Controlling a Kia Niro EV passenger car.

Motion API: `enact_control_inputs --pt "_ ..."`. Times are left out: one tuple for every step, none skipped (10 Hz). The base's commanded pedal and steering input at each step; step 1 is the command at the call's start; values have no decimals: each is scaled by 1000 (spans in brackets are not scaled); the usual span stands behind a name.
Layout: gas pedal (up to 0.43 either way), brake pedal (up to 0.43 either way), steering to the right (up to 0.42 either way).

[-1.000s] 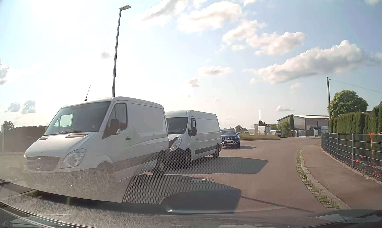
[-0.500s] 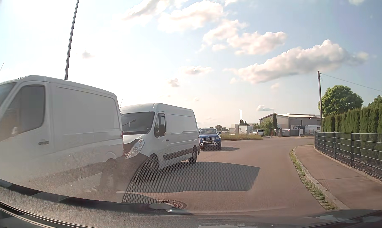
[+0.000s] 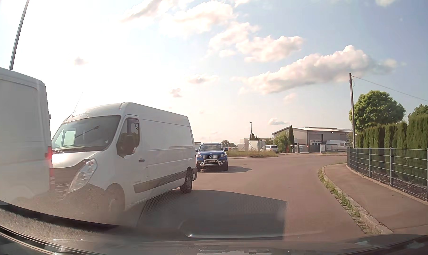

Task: Follow the waypoints while adhering to traffic rules and regulations

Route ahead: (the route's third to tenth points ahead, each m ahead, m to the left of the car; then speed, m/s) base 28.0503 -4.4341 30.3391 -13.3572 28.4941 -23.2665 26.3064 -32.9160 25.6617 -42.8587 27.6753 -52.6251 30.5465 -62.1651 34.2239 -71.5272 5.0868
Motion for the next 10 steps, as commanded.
enact_control_inputs --pt "0 18 121" --pt "0 18 121" --pt "0 12 121" --pt "0 18 121" --pt "0 12 120" --pt "0 18 119" --pt "0 18 119" --pt "8 18 119" --pt "20 12 119" --pt "20 12 114"
